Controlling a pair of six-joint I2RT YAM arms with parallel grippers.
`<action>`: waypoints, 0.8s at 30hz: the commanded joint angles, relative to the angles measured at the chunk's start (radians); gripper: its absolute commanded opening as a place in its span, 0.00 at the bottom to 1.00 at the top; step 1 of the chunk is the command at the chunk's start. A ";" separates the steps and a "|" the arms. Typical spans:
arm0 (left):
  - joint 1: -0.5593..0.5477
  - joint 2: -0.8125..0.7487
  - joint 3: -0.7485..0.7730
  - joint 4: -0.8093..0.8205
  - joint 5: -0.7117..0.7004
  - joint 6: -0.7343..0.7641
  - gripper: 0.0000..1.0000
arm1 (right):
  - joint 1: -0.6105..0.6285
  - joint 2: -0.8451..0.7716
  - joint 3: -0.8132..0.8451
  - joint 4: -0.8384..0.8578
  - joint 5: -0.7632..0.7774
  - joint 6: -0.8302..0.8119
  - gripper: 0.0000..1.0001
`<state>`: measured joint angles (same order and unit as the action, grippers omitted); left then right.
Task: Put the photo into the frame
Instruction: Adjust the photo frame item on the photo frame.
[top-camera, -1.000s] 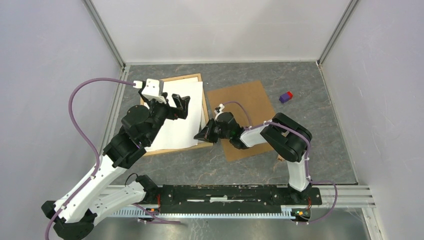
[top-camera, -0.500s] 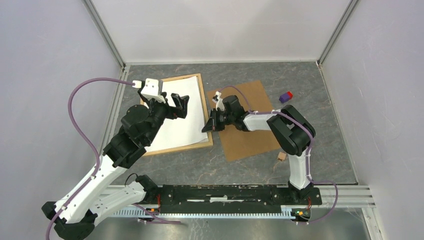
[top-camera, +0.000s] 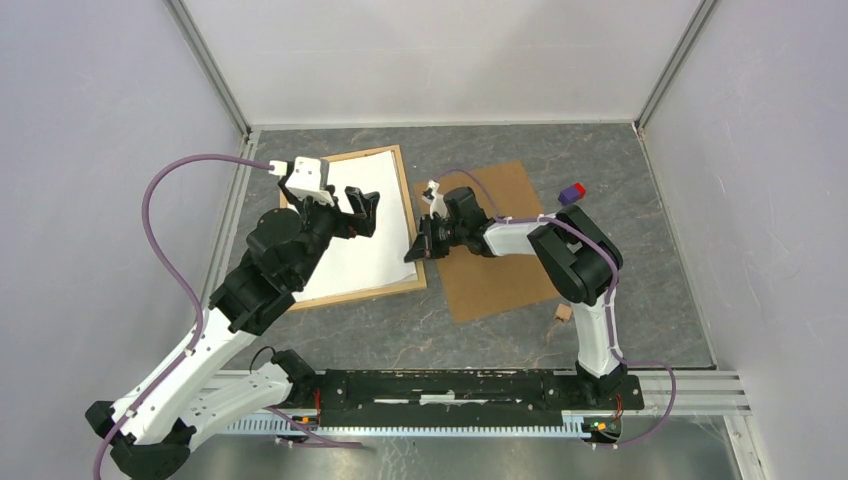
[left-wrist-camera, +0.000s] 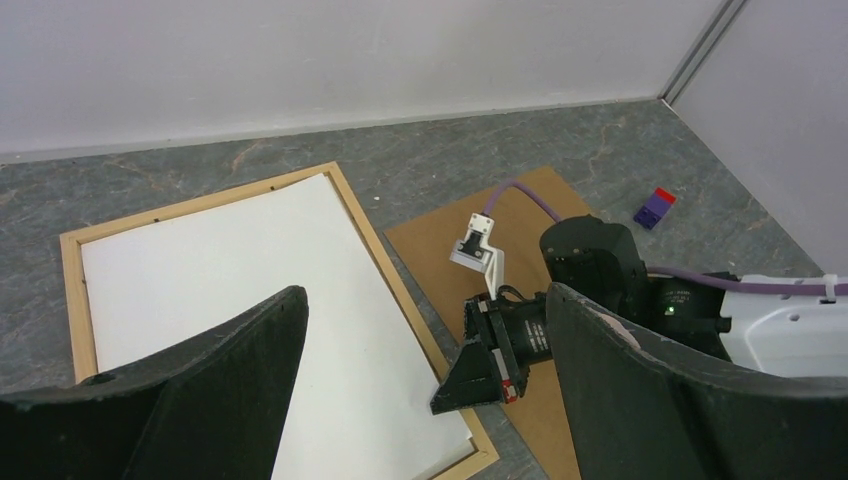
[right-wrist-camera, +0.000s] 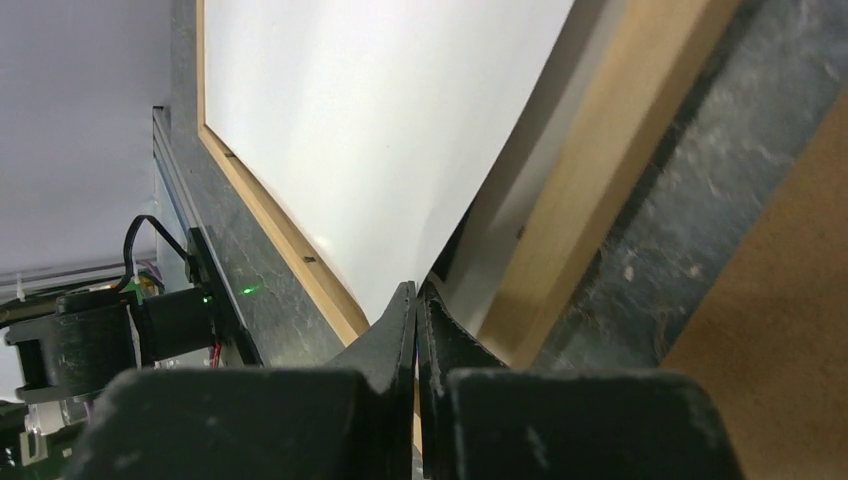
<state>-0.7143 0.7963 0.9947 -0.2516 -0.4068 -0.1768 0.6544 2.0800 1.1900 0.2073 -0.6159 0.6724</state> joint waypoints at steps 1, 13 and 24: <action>0.007 -0.001 0.002 0.048 0.019 -0.041 0.94 | 0.003 -0.061 -0.121 0.205 0.046 0.126 0.00; 0.008 -0.001 0.001 0.048 0.026 -0.044 0.94 | 0.016 -0.056 -0.112 0.253 0.067 0.162 0.00; 0.010 0.005 0.001 0.048 0.029 -0.046 0.94 | 0.028 -0.019 -0.065 0.226 0.055 0.147 0.00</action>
<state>-0.7124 0.8005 0.9936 -0.2516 -0.3855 -0.1780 0.6777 2.0441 1.0798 0.4095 -0.5537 0.8330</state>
